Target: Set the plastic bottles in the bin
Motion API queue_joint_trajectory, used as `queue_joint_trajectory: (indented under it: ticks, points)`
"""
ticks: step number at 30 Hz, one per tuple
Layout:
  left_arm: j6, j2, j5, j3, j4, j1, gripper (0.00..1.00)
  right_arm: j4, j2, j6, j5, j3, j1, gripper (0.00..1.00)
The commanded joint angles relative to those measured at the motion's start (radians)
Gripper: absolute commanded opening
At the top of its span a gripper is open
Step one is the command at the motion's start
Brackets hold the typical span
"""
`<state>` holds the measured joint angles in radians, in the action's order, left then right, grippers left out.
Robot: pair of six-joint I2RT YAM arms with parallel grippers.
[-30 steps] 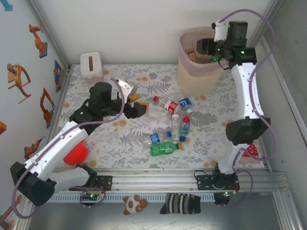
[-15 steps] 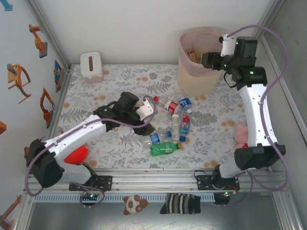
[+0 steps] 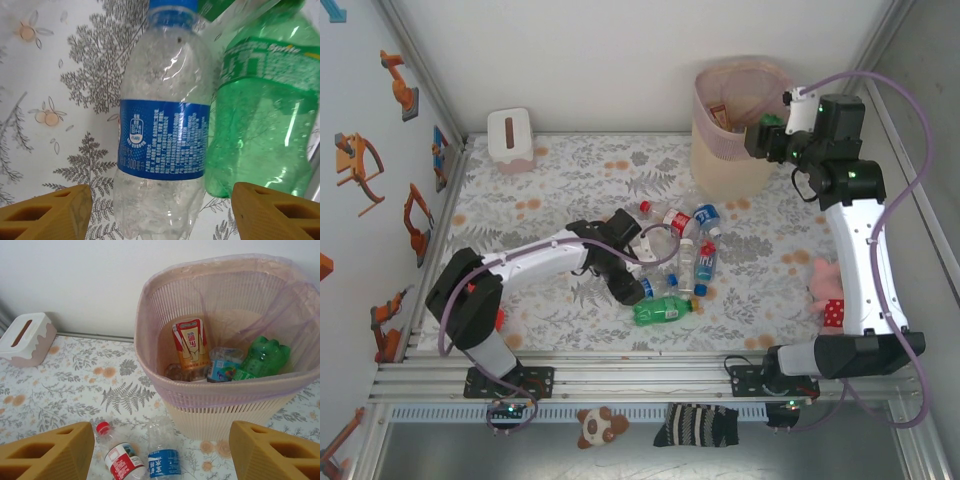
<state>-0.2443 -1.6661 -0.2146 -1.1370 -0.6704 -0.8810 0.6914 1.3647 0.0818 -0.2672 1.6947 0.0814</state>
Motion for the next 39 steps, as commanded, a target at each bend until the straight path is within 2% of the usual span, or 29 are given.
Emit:
queue_joint_trajectory:
  ticks: [1,7,12,23,39]
  points:
    - [0.013,-0.027,0.022,-0.031,-0.039,-0.006,0.73,-0.008,-0.029,0.012,0.017,-0.013,-0.003,0.70]
    - [0.017,-0.093,0.053,-0.052,-0.048,-0.006,0.68,-0.002,-0.033,0.013,0.016,-0.015,-0.003,0.70]
    - [0.023,-0.133,0.102,-0.067,-0.046,-0.006,0.68,0.000,-0.036,0.012,0.016,-0.015,-0.003,0.70]
    - [0.047,-0.162,0.139,-0.065,-0.026,0.026,0.63,0.000,-0.032,0.010,0.017,-0.017,-0.002,0.70]
    - [0.026,-0.199,0.092,-0.041,-0.034,0.045,0.67,-0.006,-0.030,0.018,0.012,-0.024,-0.003,0.70]
